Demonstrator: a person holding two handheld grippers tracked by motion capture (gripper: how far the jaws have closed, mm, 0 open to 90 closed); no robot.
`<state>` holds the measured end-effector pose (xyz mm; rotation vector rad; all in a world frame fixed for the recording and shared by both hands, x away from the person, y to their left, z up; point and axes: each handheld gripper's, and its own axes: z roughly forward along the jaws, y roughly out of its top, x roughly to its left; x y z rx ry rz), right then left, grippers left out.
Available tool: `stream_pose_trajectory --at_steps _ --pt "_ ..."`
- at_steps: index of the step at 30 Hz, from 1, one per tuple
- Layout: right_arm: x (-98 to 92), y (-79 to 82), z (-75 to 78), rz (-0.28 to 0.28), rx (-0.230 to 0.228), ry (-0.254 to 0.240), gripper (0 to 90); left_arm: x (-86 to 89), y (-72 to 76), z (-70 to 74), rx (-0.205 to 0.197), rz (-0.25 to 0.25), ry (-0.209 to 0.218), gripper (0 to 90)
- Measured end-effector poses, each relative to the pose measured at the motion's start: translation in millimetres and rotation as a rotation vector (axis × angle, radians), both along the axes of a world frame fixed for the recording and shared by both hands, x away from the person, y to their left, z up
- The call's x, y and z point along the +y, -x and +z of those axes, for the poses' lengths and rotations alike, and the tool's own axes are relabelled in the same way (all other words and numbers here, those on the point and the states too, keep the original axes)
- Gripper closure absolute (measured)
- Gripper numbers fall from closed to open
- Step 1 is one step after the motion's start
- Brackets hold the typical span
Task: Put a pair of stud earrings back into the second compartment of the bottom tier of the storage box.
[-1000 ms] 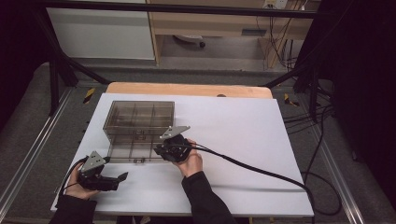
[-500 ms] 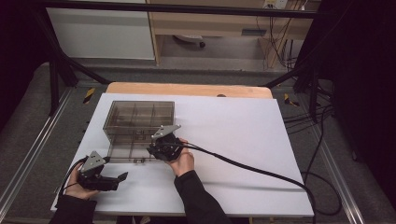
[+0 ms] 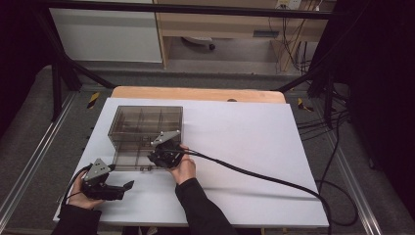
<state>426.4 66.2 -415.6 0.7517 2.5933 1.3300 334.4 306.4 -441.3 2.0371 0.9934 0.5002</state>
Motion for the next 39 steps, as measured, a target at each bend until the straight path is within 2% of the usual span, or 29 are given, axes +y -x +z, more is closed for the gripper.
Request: stream_pose_trajectory --at_steps 7,24,32,39 --pt "4.8 -5.5 -7.2 -0.013 0.008 0.01 80.4 0.0 0.0 0.1 -0.001 0.0 0.001 5.4" --pt "14.6 -9.7 -20.8 -0.014 0.008 0.07 79.4 0.3 0.0 0.3 0.0 -0.001 0.001 5.5" --pt "13.5 -8.0 -16.7 -0.015 -0.014 0.066 71.4 0.4 0.0 0.3 -0.001 -0.002 0.001 5.5" --pt "11.0 1.2 -5.0 -0.001 -0.026 0.055 62.1 0.1 0.0 0.1 0.0 -0.001 0.001 5.5"
